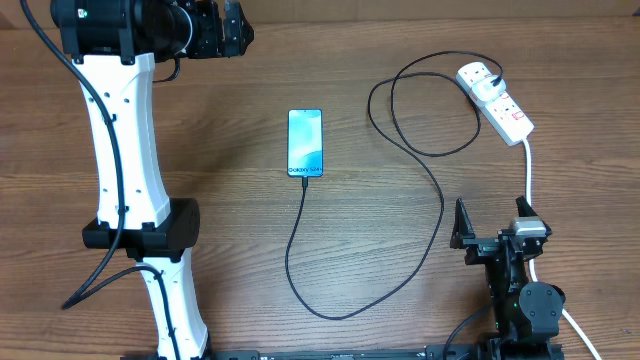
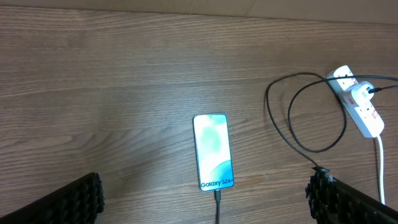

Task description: Plug charger to phone and switch on socket

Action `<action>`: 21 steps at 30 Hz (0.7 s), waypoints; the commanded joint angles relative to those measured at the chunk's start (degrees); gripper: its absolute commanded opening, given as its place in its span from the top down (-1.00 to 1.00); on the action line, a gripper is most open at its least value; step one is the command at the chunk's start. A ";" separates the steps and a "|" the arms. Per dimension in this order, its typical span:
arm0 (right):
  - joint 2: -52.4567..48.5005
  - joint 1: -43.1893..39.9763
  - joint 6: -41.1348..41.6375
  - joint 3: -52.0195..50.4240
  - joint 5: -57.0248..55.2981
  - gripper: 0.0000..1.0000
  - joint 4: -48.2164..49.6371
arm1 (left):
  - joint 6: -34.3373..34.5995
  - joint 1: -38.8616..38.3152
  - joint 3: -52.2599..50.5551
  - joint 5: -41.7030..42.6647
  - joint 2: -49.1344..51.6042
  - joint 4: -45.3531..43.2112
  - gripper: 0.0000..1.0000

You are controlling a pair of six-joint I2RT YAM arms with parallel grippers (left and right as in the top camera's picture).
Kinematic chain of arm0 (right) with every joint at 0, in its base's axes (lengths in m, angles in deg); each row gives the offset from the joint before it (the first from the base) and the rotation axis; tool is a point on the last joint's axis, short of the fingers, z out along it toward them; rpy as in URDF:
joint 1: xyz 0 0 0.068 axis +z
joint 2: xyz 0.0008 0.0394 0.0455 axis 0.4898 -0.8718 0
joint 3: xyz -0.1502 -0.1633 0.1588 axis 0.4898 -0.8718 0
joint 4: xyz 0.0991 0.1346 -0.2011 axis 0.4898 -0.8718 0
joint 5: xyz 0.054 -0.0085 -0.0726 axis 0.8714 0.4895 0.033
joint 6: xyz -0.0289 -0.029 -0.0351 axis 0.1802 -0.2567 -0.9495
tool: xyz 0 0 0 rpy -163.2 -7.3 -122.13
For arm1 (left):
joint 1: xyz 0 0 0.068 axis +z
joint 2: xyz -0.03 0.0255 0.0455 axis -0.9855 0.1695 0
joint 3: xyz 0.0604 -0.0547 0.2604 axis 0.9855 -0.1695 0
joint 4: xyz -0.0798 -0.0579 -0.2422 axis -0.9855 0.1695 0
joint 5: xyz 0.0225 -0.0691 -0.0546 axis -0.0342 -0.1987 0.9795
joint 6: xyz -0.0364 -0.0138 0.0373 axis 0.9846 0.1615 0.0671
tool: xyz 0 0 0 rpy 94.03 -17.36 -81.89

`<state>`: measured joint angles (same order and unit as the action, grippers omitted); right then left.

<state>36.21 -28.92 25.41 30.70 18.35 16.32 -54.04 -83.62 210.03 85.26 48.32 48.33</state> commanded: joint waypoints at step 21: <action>0.61 -0.22 -0.24 -0.61 -0.07 -1.00 0.31 | -0.96 -0.83 -21.05 -11.10 -24.74 -1.44 -1.00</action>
<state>36.21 -28.92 25.37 30.70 18.33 16.34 -54.30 -84.01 196.55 77.72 29.69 47.89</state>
